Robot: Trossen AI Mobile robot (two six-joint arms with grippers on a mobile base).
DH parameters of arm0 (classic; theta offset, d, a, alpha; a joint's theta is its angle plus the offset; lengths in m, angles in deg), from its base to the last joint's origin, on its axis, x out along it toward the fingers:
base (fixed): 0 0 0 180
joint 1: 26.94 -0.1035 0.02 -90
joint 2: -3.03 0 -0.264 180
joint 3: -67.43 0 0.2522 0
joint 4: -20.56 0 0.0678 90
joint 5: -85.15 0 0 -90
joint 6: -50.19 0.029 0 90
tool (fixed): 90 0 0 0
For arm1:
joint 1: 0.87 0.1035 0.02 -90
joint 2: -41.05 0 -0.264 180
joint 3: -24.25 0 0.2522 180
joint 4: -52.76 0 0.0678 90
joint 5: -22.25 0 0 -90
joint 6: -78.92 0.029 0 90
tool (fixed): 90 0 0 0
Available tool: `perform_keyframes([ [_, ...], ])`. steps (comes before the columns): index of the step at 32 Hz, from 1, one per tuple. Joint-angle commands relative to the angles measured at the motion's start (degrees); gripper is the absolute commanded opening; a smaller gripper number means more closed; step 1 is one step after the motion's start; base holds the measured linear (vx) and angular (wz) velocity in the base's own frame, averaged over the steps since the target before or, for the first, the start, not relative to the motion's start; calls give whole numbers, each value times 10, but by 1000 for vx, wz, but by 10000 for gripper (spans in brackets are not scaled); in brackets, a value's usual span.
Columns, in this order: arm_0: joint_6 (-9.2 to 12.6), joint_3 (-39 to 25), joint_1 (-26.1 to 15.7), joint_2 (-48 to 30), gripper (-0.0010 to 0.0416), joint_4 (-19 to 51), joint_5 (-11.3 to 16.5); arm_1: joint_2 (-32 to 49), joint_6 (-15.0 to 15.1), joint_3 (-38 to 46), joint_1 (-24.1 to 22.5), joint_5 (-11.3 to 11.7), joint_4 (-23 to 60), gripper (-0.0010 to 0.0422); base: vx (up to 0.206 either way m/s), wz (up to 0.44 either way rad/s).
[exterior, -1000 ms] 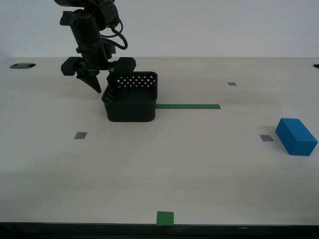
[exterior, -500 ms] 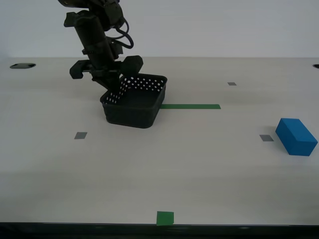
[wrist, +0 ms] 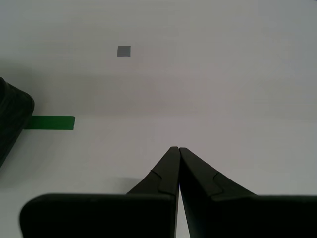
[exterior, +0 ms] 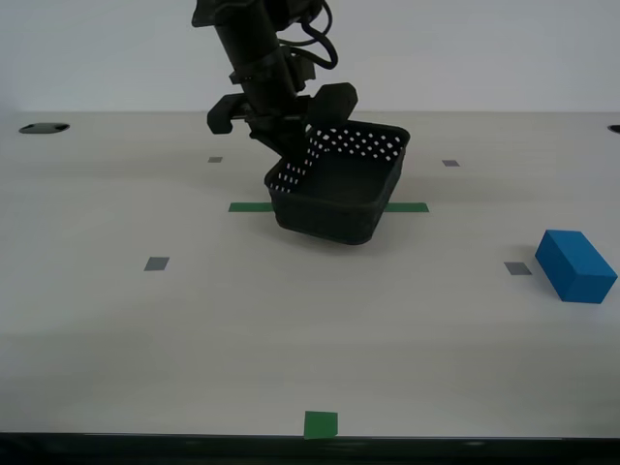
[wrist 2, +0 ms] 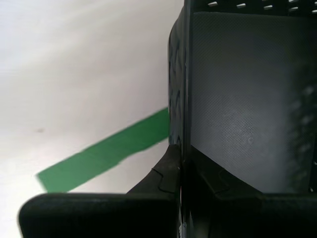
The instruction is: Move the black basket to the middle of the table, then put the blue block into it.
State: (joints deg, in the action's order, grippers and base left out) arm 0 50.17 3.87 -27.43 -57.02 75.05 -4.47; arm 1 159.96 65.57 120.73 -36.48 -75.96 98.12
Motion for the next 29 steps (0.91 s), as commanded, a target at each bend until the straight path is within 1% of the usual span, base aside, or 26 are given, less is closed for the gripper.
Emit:
perform_keyframes([
  [1, 0, 0, 0, 0, 1, 0, 0, 0, 7, -1, 0, -1, -1, 0, 0, 0],
  [4, 0, 0, 0, 0, 1, 1, 0, 0, 7, -1, -1, 0, -2, 1, 0, 0],
  [6, 0, 0, 0, 0, 0, 1, 0, 0, 7, -1, 0, 0, -2, 14, 0, 0],
  [8, 1, 0, 0, 0, 0, 2, 0, 0, 7, -1, 0, 0, -2, 53, 0, 0],
  [9, 0, 0, 0, 0, 0, 2, 0, 0, 6, -1, 0, 0, -2, 65, 0, 0],
  [10, 0, 0, 0, 0, 0, 3, 0, 0, 2, -1, 1, 12, -2, 96, 0, 0],
  [11, 1, 0, 0, 0, 0, 3, 0, 0, 2, -1, 1, 31, -2, 121, 0, 0],
  [13, 1, 0, 0, 0, 1, 5, 0, 0, 2, -1, 2, 50, -1, 148, 0, 0],
  [14, 1, 0, 0, 0, 0, 9, 0, 0, 3, 0, 3, 50, -2, 166, 0, 0],
  [15, 1, 0, 0, 0, 0, 13, 0, 0, 4, 1, 4, 49, -2, 173, 0, 0],
  [16, 1, 0, 0, 0, 1, 29, 5, 0, 12, 9, 5, 49, -1, 185, 0, 0],
  [17, 2, 0, 0, 0, 0, 44, 18, -2, 20, 17, 5, 49, -1, 186, 0, 0],
  [18, 3, 0, 0, 0, 0, 59, 32, -3, 26, 26, 8, 51, -1, 183, 0, 0],
  [19, 5, 0, 0, 0, 0, 74, 46, -3, 32, 37, 11, 60, 0, 176, 0, 0],
  [21, 11, 0, -1, 0, 0, 99, 60, -5, 44, 61, 18, 81, 0, 159, 0, 0],
  [22, 15, 0, -1, 0, 0, 109, 61, -5, 50, 75, 23, 90, 1, 149, 0, 0],
  [23, 15, 0, -1, 0, 0, 115, 61, -5, 56, 84, 26, 94, 1, 142, 0, 0],
  [24, 15, 0, -1, 0, 1, 129, 61, -5, 69, 104, 36, 96, 1, 121, 0, 0],
  [26, 14, 1, -3, 0, 1, 147, 62, -5, 82, 134, 55, 98, 1, 80, 0, 0],
  [28, 11, 3, -4, -2, 3, 148, 62, -5, 100, 155, 77, 99, 1, 31, 0, 0],
  [29, 11, 6, -4, -2, 3, 148, 62, -5, 103, 159, 83, 99, 1, 19, 0, 0],
])
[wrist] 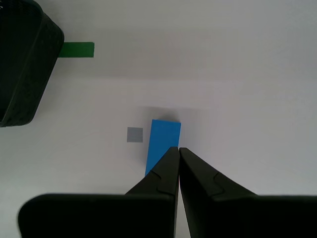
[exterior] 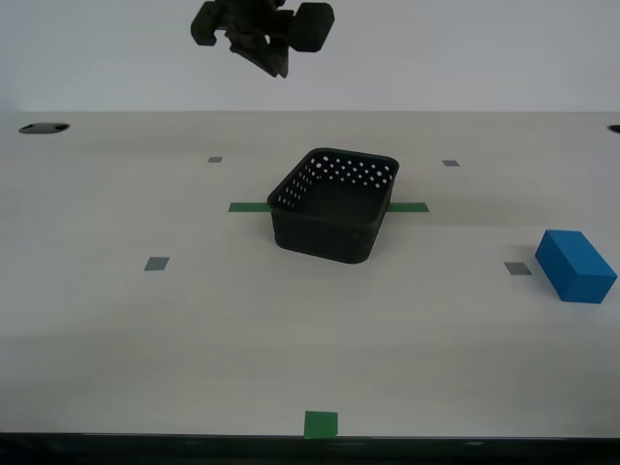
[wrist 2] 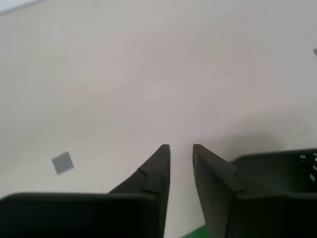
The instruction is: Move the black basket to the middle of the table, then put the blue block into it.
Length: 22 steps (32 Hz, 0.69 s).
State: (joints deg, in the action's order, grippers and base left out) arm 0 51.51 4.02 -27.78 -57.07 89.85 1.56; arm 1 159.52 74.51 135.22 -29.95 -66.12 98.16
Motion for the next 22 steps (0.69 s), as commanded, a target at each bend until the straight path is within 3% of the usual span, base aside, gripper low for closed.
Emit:
perform_keyframes([
  [1, -2, 11, -1, -2, 3, 0, 2, 0, 21, 21, 30, 0, 1, -5, 0, 0],
  [3, -6, 26, -1, -7, 6, -1, 19, 0, 28, 29, 49, 0, 1, 5, 0, 0],
  [4, -11, 56, -3, -21, 27, -10, 60, 0, 31, 32, 74, 0, -3, -3, 0, 0],
  [6, -14, 81, -4, -45, 60, -17, 87, 0, 37, 31, 96, -1, -3, 1, 0, 0],
  [11, -11, 67, -6, -121, 154, -15, 85, 1, 54, 31, 130, -10, -2, 0, 0, 0],
  [12, -11, 66, -6, -143, 197, -16, 80, 1, 64, 31, 133, -10, -3, 0, 0, 0],
  [13, -9, 67, -7, -151, 213, -16, 80, 1, 67, 31, 133, -10, -1, 0, 0, 0],
  [17, 4, 67, -7, -198, 302, -40, 52, 1, 79, 31, 134, -10, -1, 0, 0, 0],
  [18, 21, 67, -7, -221, 329, -52, 53, 1, 81, 31, 134, -10, -1, 0, 0, 0],
  [22, 36, 67, -8, -279, 375, -67, 42, 1, 89, 30, 134, -10, 0, 0, 0, 0],
])
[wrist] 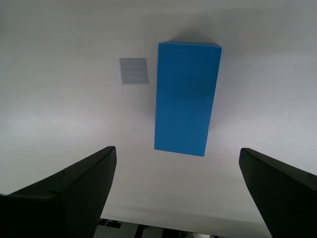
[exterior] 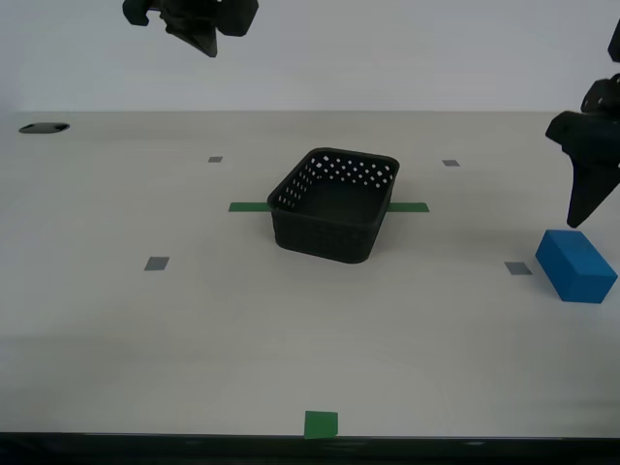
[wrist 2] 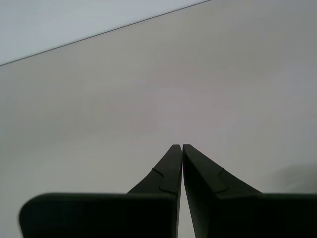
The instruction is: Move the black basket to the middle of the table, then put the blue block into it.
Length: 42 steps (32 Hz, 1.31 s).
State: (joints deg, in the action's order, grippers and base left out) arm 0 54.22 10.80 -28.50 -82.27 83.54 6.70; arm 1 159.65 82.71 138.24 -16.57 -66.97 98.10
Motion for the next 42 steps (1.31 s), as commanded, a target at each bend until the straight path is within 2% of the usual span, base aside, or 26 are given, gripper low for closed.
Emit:
perform_keyframes([
  [1, 10, -1, -1, -45, 384, -6, -10, 0, 8, 0, 1, -2, 1, 0, 0, 0],
  [4, 8, -1, -3, -97, 389, -36, -10, 0, 8, 0, 2, -2, 1, 0, 0, 0],
  [10, 4, -1, -9, -148, 382, -80, -12, 0, 8, 0, 2, -2, 0, 0, 0, 0],
  [12, 5, 0, -12, -157, 373, -98, -13, 0, 8, 0, 3, -2, 1, 0, 0, 0],
  [14, 5, 0, -13, -167, 357, -125, -41, 0, 8, 0, 3, -2, 0, 0, 0, 0],
  [19, 10, 0, -19, -181, 328, -131, -43, 0, 8, 0, 3, -2, 0, 0, 0, 0],
  [22, 20, 0, -20, -193, 255, -134, -44, 0, 9, 0, 4, -2, 0, 0, 0, 0],
  [23, 22, 0, -20, -194, 217, -136, -44, 0, 9, 0, 4, -2, 0, 0, 0, 0],
  [24, 23, 0, -20, -194, 153, -144, -44, 0, 9, 0, 4, -2, 0, 0, 0, 0],
  [25, 23, 0, -20, -194, 134, -146, -44, 0, 9, 0, 4, -2, 0, 0, 0, 0],
  [26, 23, 0, -21, -194, 74, -154, -43, 0, 8, 0, 4, -2, 0, 0, 0, 0],
  [29, 22, 0, -21, -193, 1, -160, -43, 0, 8, 0, 4, -2, 0, 0, 0, 0],
  [33, 22, 0, -22, -193, 1, -161, -41, 0, 8, 0, 3, -2, 0, 0, 0, 0],
  [35, 23, 0, -23, -193, -1, -161, -31, 0, 8, 0, 3, -2, 0, 0, 0, 0],
  [37, 27, 0, -23, -181, -1, -159, 10, 0, 8, 0, 3, -2, 0, 0, 0, 0],
  [39, 34, 0, -24, -169, -1, -159, 27, 0, 8, 0, 3, -2, 0, 0, 0, 0],
  [41, 36, 0, -28, -140, -1, -159, 69, 0, 8, 0, 4, -2, 0, 0, 0, 0],
  [42, 43, -3, -33, -118, -1, -158, 103, 0, 8, 0, 3, -2, 0, 0, 0, 0],
])
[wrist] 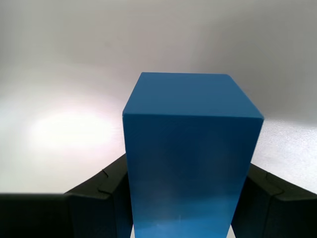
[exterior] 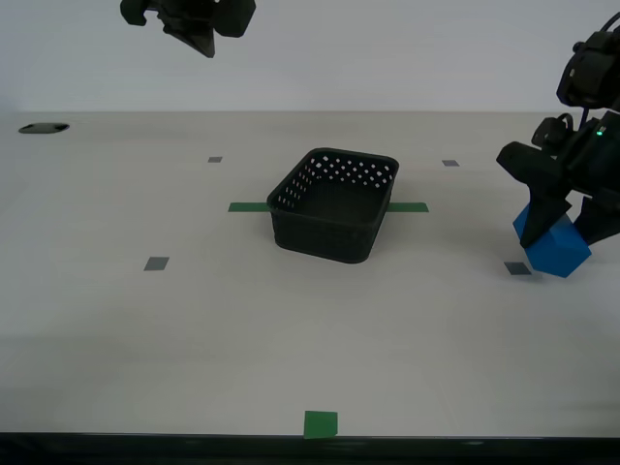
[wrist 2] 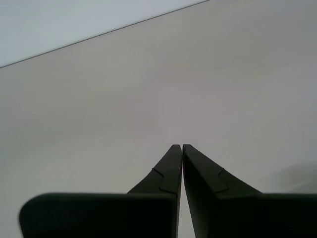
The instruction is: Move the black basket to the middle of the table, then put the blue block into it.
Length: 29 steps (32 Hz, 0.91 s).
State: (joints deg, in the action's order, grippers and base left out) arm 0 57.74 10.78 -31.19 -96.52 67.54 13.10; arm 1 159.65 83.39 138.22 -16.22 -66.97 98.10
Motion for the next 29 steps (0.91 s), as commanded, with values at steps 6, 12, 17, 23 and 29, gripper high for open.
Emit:
perform_keyframes([
  [6, 51, -79, -90, 98, -1, 2, 92, 0, 1, 0, 0, -2, -1, 0, 0, 0],
  [12, 82, -205, -206, 80, -1, 2, 73, 0, 1, 2, 0, -2, -1, 0, 0, 0],
  [17, 89, -326, -277, -46, -1, 2, 73, 0, 1, 2, 0, -1, -1, 0, 0, 0],
  [23, 89, -379, -292, -144, 0, -15, 70, -1, 1, 1, 0, -1, -1, 0, -7, -2],
  [29, 89, -389, -292, -163, 2, -19, 70, 0, 1, 5, 0, -1, -4, 0, 4, 6],
])
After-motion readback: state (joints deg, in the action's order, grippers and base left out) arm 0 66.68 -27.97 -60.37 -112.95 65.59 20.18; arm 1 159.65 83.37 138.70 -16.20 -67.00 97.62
